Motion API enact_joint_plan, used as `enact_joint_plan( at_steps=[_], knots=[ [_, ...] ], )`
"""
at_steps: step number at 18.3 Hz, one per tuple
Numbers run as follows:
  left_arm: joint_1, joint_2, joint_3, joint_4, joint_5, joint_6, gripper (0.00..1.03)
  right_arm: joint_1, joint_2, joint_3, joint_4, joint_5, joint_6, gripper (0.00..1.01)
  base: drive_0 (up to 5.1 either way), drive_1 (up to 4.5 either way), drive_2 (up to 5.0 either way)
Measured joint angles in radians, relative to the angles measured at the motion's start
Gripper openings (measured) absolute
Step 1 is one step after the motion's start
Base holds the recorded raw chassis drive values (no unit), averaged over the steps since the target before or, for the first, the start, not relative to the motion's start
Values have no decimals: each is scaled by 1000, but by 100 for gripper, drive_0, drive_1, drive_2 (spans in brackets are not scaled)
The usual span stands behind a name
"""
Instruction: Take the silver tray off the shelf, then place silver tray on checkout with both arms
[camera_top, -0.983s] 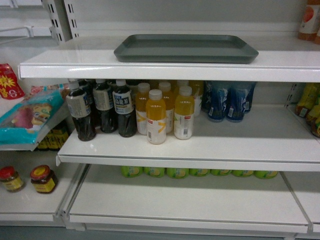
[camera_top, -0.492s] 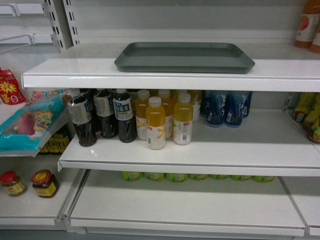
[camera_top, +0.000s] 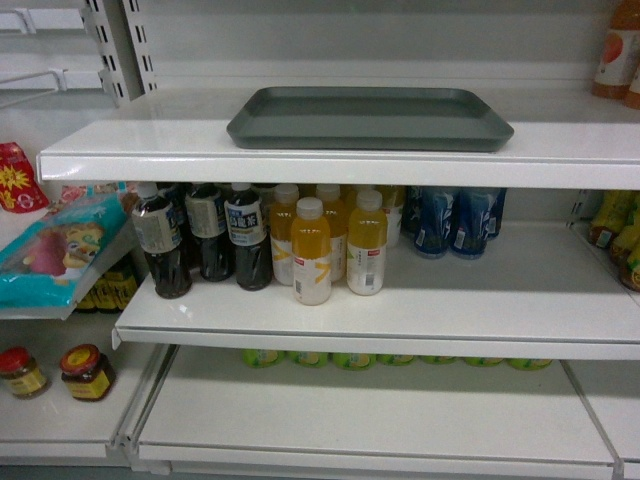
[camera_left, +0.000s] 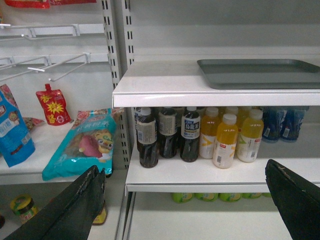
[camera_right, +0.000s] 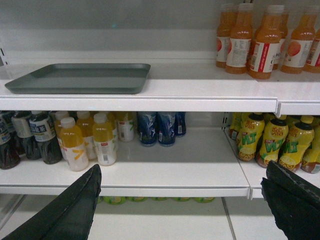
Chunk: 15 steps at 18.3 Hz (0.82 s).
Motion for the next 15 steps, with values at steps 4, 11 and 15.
enact_joint_plan(
  at_steps=[4,11,15],
  knots=[
    [0,0,0,2,0,0,98,0,0,0,1,0,0,98,3,407,-401],
    [0,0,0,3,0,0,98,0,0,0,3,0,0,98,9,414,-395],
    [0,0,0,-2,0,0,98,0,0,0,-2,0,0,98,11,416,-393]
  ],
)
